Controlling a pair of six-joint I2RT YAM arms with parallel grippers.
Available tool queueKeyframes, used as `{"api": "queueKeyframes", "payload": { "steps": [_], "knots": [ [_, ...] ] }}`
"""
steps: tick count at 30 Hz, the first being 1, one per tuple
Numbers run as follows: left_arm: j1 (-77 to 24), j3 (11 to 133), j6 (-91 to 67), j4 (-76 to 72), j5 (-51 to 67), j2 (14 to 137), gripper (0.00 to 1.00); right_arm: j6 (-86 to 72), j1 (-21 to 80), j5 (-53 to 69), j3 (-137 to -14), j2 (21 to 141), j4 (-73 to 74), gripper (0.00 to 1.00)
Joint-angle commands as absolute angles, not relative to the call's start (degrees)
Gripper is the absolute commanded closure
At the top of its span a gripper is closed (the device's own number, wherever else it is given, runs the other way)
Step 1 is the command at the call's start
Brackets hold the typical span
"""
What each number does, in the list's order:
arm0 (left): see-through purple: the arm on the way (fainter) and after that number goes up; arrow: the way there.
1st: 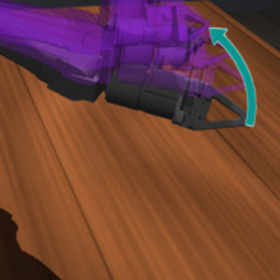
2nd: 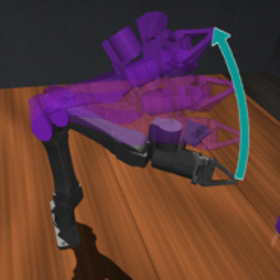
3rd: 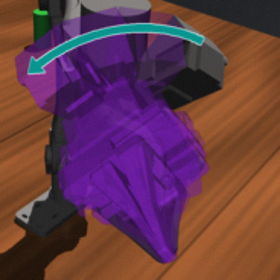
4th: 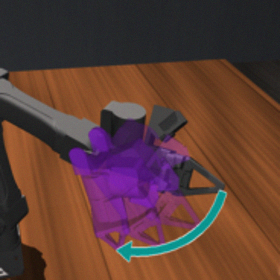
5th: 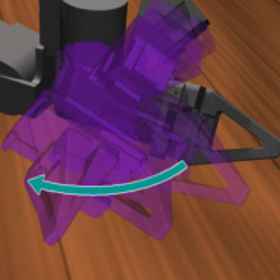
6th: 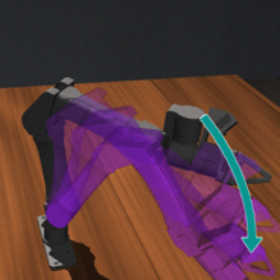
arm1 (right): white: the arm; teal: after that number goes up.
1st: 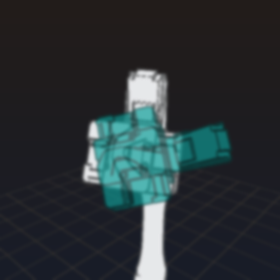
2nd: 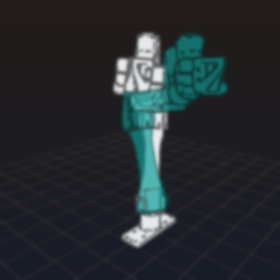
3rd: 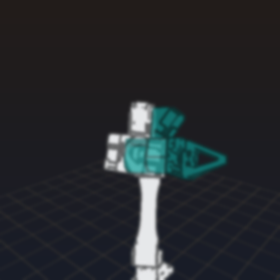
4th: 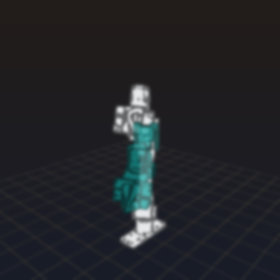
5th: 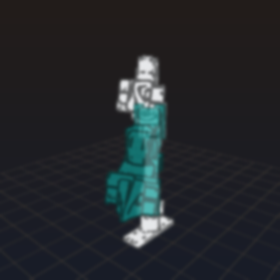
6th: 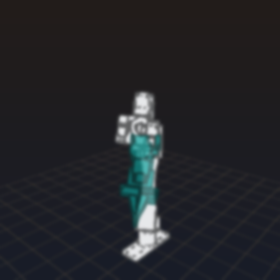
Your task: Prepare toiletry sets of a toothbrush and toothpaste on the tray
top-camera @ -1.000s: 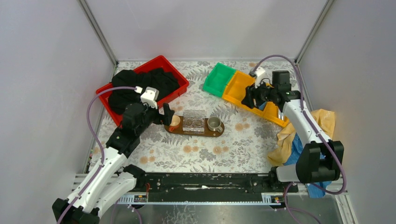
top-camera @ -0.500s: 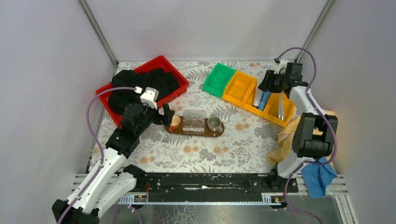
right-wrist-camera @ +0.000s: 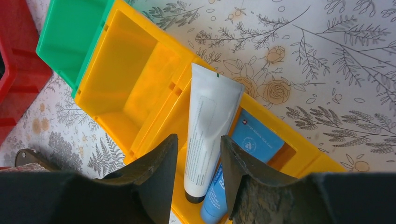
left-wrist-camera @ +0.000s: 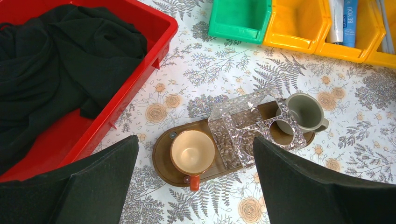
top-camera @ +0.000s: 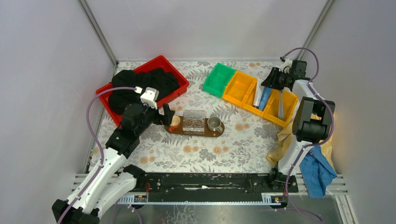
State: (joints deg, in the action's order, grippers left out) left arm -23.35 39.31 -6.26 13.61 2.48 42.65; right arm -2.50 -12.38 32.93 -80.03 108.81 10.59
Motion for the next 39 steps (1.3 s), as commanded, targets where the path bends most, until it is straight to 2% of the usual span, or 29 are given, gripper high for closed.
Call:
{"api": "queueKeyframes", "payload": {
  "steps": [1,24,39],
  "knots": [
    [-22.9,38.6,-5.9,9.4,3.3,42.2,0.00,-3.4,-12.3,35.0,-83.7,110.9,10.0,0.54],
    [-22.9,38.6,-5.8,9.4,3.3,42.9,0.00,-5.3,-12.2,37.4,-87.8,118.6,11.5,0.51],
    [-22.9,38.6,-5.7,9.4,3.2,42.6,0.00,-6.8,-12.3,44.9,-85.0,116.5,7.5,0.63]
  ]
}}
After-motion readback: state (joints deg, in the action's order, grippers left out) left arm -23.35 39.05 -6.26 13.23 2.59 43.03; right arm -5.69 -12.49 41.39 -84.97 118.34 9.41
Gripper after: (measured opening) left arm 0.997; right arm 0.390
